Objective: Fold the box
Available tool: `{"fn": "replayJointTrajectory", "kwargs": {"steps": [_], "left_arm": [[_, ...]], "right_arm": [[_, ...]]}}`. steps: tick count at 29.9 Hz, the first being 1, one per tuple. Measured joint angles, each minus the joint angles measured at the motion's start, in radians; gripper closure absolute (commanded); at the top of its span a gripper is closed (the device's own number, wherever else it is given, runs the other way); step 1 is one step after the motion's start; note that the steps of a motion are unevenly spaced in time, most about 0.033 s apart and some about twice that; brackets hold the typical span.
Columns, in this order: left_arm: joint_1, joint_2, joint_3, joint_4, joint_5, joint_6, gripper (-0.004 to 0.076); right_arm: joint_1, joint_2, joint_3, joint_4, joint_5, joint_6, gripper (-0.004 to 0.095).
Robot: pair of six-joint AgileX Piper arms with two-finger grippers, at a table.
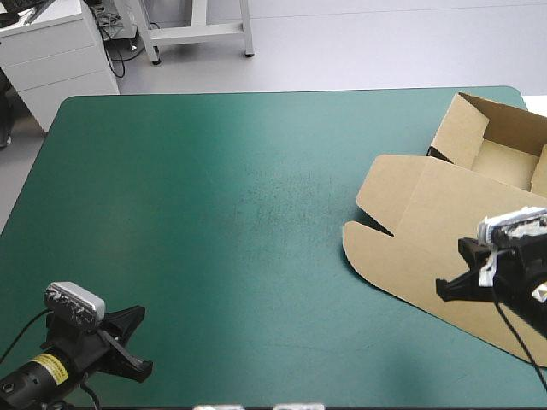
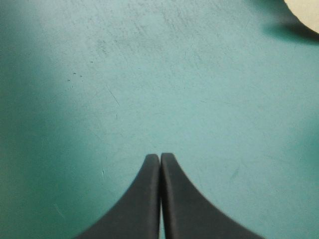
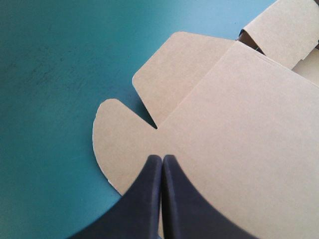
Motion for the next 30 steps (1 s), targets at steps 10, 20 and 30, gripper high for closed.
{"fn": "replayJointTrajectory", "kwargs": {"steps": [10,20,30], "left_arm": [[0.000,-0.124,0.069,-0.002,-0.046,0.037,0.0756],[0.000,-0.179,0.125,-0.011,-0.076,0.065,0.0756],[0.000,-0.184,0.125,-0.014,-0.077,0.087,0.0756]], "right_arm": [[0.000,-0.289,0.248,0.033,-0.063,-0.011,0.0931],[0.000,-0.484,0.406,0.036,-0.127,-0.007,0.0931],[0.000,-0.547,0.466,0.023,-0.144,-0.007,0.0931]]}}
